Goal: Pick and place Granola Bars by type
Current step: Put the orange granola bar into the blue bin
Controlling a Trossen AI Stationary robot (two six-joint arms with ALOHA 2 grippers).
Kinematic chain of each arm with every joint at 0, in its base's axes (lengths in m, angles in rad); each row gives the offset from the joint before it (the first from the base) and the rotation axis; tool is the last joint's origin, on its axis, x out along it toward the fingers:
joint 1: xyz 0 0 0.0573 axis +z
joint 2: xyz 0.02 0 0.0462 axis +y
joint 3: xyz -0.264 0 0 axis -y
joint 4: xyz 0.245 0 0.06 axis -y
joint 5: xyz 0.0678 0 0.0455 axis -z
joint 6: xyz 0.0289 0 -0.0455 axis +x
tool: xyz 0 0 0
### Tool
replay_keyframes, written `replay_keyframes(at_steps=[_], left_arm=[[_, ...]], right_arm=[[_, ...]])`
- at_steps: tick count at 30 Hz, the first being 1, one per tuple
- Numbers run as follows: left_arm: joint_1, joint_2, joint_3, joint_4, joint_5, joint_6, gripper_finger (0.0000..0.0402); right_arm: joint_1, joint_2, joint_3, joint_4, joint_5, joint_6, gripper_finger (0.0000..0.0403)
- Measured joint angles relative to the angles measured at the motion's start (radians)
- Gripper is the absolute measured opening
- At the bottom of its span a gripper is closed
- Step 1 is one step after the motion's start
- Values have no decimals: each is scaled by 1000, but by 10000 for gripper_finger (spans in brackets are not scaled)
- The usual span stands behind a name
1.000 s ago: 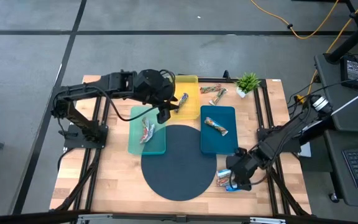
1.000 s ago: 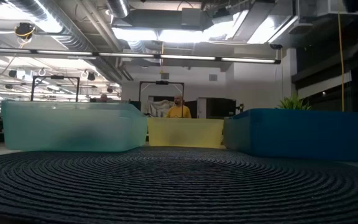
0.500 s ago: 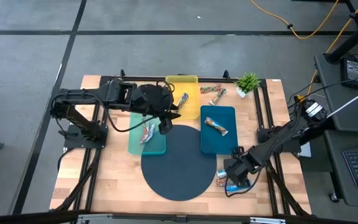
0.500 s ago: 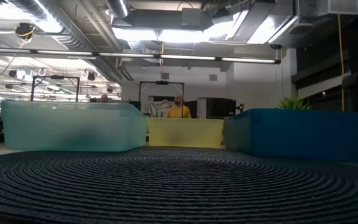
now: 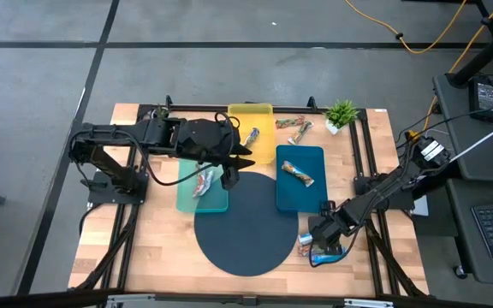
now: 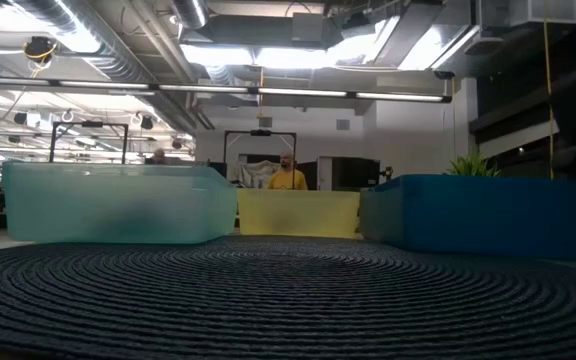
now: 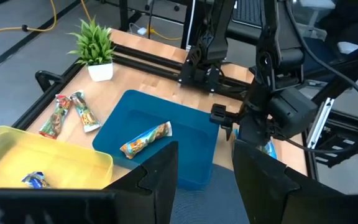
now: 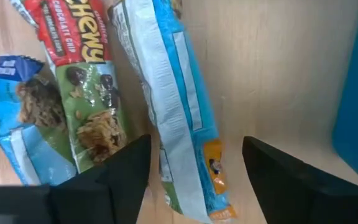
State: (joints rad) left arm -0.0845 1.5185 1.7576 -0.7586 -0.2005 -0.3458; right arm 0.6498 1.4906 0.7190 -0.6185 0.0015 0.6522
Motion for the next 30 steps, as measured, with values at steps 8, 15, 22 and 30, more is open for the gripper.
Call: replay_keyframes(at_steps=[8, 15, 22, 30], left_arm=[[2, 0, 0, 0, 0, 8, 143], [2, 0, 0, 0, 0, 10, 143], [2, 0, 0, 0, 0, 10, 143], [2, 0, 0, 0, -1, 9, 143]], right_arm=[[0, -2, -38, 39, 3, 78, 185], [0, -2, -37, 44, 0, 84, 96], [1, -1, 37, 37, -8, 65, 23], [1, -71, 220, -35, 50, 80, 37]])
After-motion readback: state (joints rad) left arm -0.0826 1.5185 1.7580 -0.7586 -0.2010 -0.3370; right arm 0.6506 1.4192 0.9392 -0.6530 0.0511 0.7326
